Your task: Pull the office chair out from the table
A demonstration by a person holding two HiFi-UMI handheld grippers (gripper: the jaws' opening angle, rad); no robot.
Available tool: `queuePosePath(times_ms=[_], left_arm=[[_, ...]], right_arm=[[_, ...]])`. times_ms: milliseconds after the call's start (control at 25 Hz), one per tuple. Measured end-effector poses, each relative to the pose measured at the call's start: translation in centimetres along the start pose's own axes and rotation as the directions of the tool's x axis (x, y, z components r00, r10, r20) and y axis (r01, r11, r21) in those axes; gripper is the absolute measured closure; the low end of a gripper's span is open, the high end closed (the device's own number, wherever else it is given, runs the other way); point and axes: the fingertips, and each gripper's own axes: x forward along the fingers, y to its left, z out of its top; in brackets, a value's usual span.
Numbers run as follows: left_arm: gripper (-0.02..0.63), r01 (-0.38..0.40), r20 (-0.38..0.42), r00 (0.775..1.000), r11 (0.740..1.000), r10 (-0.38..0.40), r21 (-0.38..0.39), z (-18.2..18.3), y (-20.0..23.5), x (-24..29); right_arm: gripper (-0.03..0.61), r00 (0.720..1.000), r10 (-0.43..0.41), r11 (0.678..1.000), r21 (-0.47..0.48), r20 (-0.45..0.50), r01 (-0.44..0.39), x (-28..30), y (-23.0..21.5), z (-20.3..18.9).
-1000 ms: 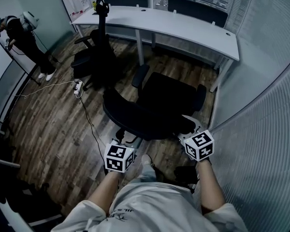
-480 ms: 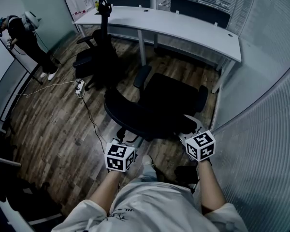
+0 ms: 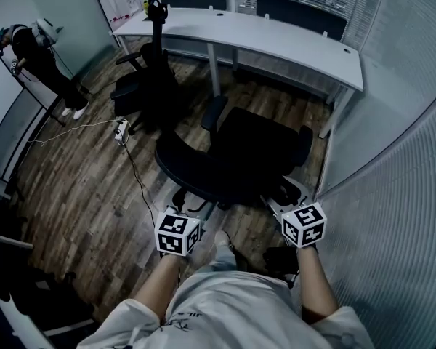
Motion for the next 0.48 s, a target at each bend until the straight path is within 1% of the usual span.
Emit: queuePosePath(times_ms=[120,320,480], left_arm=[[0.266,-0.016,-0.008,1.0,1.0,0.016,-0.018,-0.8,0.1,-0.7],[0.268,-0.029,-0.033,0.999,0.999,0.028,-0.045,-2.4,-0.2,-2.0],[0.281,-0.052,-0.037,0.998,0.997,0.05,-0.049,-3.1,-0.7,-3.6]], right_arm=[[0.338,1.0,-0.006,1.0,0.006,0.001,0.006,-0.8,0.3,-0.4],[0.348,1.0,0.017,1.0,0.011,0.0,-0.017,-1.8,1.3,-1.5],[0.46,1.0,0.025,0.999,0.019,0.003,-0.025,-2.9,2.3,-2.3]])
